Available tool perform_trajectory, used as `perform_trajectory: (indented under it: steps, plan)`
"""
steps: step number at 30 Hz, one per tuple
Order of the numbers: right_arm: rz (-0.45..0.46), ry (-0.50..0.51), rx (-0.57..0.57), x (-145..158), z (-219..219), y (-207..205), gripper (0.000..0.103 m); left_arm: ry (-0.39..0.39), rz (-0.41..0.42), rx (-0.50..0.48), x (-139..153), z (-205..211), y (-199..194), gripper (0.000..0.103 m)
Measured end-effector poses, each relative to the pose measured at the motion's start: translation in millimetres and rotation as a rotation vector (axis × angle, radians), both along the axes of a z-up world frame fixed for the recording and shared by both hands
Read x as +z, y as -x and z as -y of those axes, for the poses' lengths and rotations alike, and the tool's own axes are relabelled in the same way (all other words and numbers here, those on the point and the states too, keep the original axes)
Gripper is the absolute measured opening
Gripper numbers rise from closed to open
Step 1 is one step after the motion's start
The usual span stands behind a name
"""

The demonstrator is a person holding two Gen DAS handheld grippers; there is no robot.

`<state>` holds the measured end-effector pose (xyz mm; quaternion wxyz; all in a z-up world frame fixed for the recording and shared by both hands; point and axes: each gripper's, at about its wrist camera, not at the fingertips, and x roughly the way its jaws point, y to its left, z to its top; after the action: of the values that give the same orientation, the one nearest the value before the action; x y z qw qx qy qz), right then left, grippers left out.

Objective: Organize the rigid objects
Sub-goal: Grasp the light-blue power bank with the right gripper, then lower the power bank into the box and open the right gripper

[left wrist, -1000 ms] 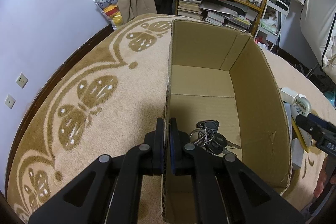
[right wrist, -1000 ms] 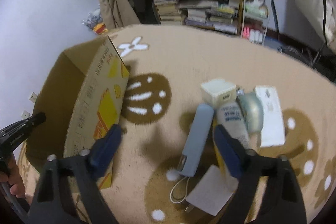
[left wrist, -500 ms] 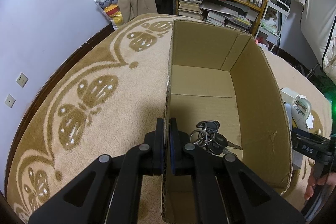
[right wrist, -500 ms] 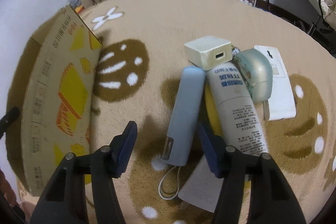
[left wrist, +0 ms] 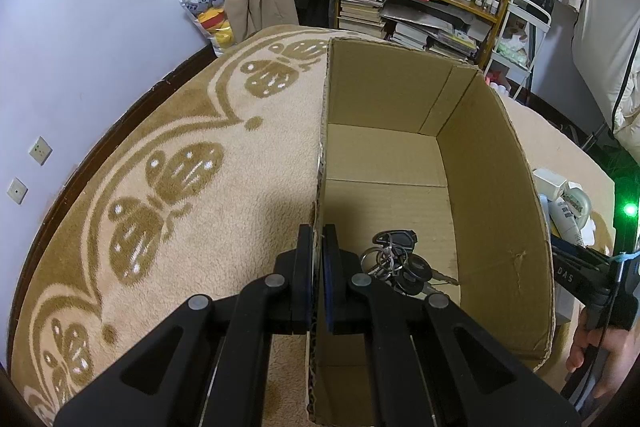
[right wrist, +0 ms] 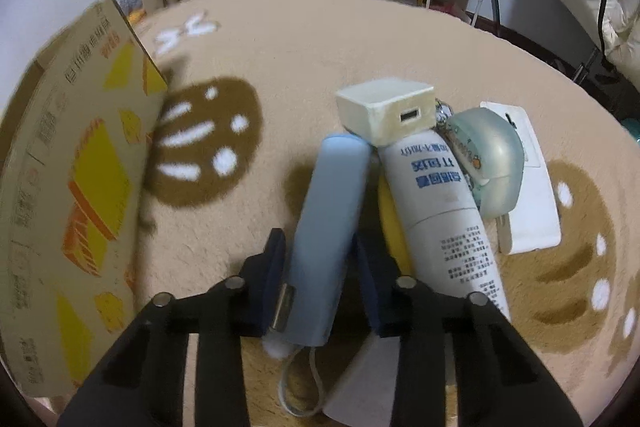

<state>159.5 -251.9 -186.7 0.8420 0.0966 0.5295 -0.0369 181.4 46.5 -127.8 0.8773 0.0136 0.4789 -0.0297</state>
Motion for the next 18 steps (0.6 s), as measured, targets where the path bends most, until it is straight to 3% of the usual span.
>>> perform_trajectory:
  steps: [4, 10, 18]
  plan:
    - [-0.037, -0.065, 0.022, -11.9, -4.2, -5.1, 0.035, -0.006, 0.0, -0.004, -0.7, -0.4, 0.1, 0.004]
    - [0.021, -0.06, -0.011, -6.3, -1.7, 2.6, 0.029, 0.002, -0.003, 0.0, -1.8, -1.0, 0.6, 0.004]
    - [0.139, -0.088, 0.024, 33.9, -15.5, 8.9, 0.029, 0.008, -0.005, 0.001, -0.7, -0.3, 0.7, 0.004]
